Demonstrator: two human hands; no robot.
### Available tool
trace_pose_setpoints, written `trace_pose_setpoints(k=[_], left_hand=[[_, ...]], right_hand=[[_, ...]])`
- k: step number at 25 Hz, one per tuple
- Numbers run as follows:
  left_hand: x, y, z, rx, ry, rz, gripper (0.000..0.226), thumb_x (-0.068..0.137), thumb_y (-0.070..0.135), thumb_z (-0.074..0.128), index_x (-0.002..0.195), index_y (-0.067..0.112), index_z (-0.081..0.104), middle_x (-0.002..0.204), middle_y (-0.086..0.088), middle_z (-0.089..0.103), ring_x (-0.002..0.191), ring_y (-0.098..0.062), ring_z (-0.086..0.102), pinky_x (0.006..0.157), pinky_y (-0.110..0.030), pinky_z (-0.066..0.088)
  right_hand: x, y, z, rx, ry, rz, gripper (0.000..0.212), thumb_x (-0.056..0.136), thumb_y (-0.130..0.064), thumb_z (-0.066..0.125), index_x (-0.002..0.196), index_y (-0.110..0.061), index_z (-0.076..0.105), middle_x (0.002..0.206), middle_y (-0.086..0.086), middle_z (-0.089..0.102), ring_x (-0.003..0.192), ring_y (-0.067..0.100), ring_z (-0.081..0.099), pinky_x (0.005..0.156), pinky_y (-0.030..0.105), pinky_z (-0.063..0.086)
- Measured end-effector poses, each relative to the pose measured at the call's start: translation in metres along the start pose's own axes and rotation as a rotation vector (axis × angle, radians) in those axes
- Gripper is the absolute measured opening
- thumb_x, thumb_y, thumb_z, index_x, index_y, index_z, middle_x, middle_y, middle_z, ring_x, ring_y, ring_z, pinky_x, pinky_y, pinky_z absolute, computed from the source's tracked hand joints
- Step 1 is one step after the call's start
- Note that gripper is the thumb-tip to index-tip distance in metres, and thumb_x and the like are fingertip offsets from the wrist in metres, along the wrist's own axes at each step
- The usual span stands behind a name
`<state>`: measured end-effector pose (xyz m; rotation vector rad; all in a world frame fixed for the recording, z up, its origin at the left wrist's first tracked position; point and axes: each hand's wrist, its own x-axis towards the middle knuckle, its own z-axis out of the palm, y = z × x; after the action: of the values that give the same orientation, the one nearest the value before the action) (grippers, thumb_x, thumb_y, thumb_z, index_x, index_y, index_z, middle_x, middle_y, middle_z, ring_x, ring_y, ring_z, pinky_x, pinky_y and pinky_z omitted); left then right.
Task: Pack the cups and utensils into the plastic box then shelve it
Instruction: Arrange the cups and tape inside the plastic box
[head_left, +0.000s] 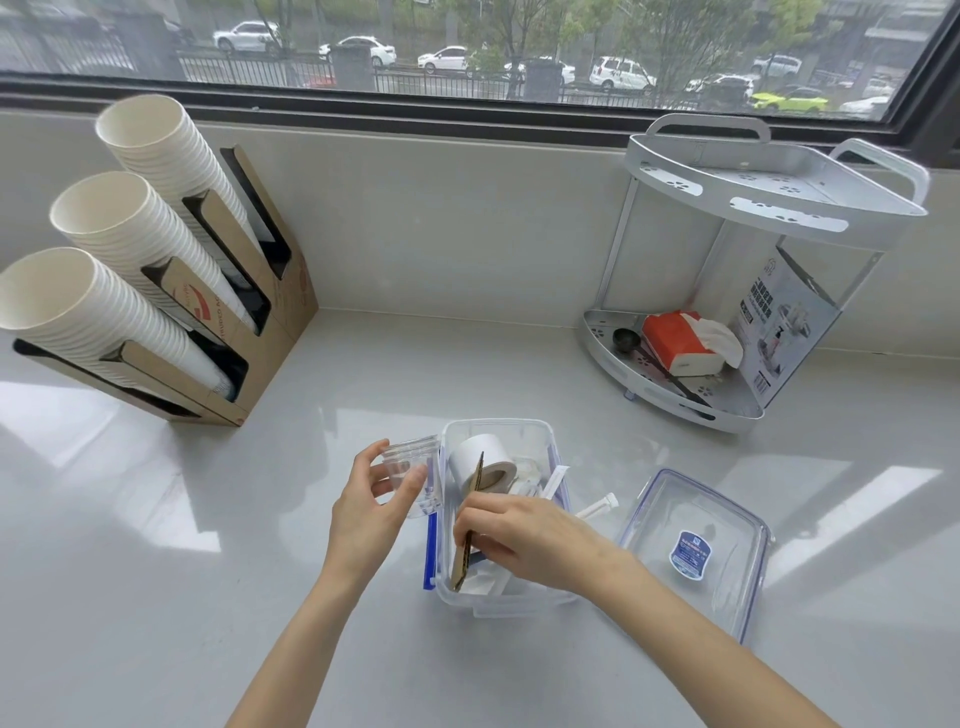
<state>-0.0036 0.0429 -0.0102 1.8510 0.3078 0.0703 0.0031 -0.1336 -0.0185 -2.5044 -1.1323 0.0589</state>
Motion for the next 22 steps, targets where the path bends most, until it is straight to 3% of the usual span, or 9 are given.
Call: trace_pose_setpoints(k=[3, 8, 13, 18, 22], left_hand=[[0.001, -0.001, -0.001, 0.006, -0.001, -0.003, 0.053, 0.082, 0.032, 0.06, 0.13, 0.02, 0.039, 0.121, -0.009, 0.059, 0.104, -0.02, 0.053, 0.089, -0.031, 0.042], [0.001, -0.002, -0.001, 0.005, -0.003, -0.003, 0.054, 0.082, 0.032, 0.06, 0.13, 0.02, 0.039, 0.121, -0.01, 0.059, 0.106, -0.021, 0.054, 0.088, -0.031, 0.042], [0.001, -0.004, -0.001, 0.003, -0.01, -0.011, 0.054, 0.082, 0.031, 0.06, 0.13, 0.02, 0.039, 0.116, -0.007, 0.058, 0.109, -0.022, 0.054, 0.089, -0.031, 0.042], [0.0, -0.003, 0.001, -0.007, -0.017, -0.013, 0.054, 0.082, 0.032, 0.059, 0.13, 0.02, 0.039, 0.119, -0.008, 0.058, 0.107, -0.02, 0.053, 0.09, -0.03, 0.041], [0.002, -0.004, -0.002, -0.014, 0.005, -0.013, 0.053, 0.082, 0.031, 0.06, 0.13, 0.02, 0.04, 0.121, -0.01, 0.059, 0.105, -0.02, 0.054, 0.091, -0.031, 0.041]], right_hand=[[-0.001, -0.001, 0.0, -0.005, -0.012, -0.029, 0.024, 0.086, -0.013, 0.038, 0.096, -0.011, 0.059, 0.103, 0.003, 0.064, 0.088, 0.024, 0.059, 0.068, 0.034, 0.049], [0.003, 0.004, 0.008, 0.012, -0.083, 0.039, 0.02, 0.087, -0.005, 0.047, 0.102, -0.008, 0.059, 0.111, 0.005, 0.062, 0.096, 0.028, 0.059, 0.075, 0.041, 0.05], [0.011, 0.002, 0.019, 0.075, -0.166, 0.114, 0.024, 0.087, -0.005, 0.049, 0.109, -0.009, 0.059, 0.12, 0.004, 0.058, 0.105, 0.027, 0.058, 0.081, 0.033, 0.044], [0.002, 0.004, 0.033, 0.185, -0.084, 0.154, 0.038, 0.089, -0.007, 0.047, 0.125, -0.019, 0.05, 0.142, -0.009, 0.041, 0.111, 0.019, 0.058, 0.089, 0.034, 0.048], [0.004, 0.0, 0.037, 0.346, -0.009, 0.231, 0.035, 0.088, 0.002, 0.043, 0.122, -0.006, 0.045, 0.133, 0.005, 0.042, 0.119, 0.013, 0.055, 0.096, 0.025, 0.047]])
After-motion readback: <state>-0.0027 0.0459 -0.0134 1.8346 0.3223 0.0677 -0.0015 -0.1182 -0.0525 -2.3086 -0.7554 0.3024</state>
